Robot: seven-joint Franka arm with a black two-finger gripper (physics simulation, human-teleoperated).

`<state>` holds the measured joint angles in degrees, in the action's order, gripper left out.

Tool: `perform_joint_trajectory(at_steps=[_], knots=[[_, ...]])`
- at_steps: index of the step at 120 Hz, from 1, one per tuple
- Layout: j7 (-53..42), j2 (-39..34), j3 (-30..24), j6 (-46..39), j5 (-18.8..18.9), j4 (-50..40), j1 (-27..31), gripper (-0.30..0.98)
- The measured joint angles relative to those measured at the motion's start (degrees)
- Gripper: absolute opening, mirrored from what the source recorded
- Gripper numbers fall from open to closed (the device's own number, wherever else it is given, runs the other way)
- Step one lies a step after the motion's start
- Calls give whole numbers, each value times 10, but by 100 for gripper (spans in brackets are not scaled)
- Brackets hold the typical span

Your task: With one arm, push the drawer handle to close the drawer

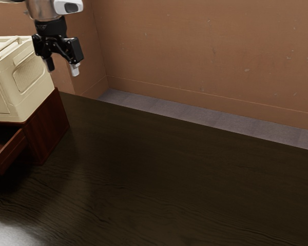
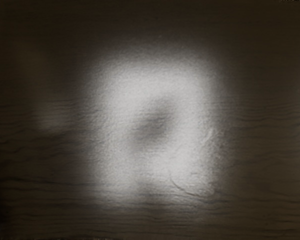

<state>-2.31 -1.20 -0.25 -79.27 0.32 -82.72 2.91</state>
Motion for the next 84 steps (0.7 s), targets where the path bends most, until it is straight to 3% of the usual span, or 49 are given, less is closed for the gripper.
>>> perform_joint_trajectory(at_steps=[32,41,49,57,72,84], knots=[[17,3,0,2,0,6,2,69],[22,1,-1,20,-4,76,3,69],[33,-43,-3,45,-22,99,4,69],[45,-75,-5,83,-14,101,-1,69],[78,-199,-24,126,-5,-29,54,69],[104,-361,-36,113,-2,-231,134,69]])
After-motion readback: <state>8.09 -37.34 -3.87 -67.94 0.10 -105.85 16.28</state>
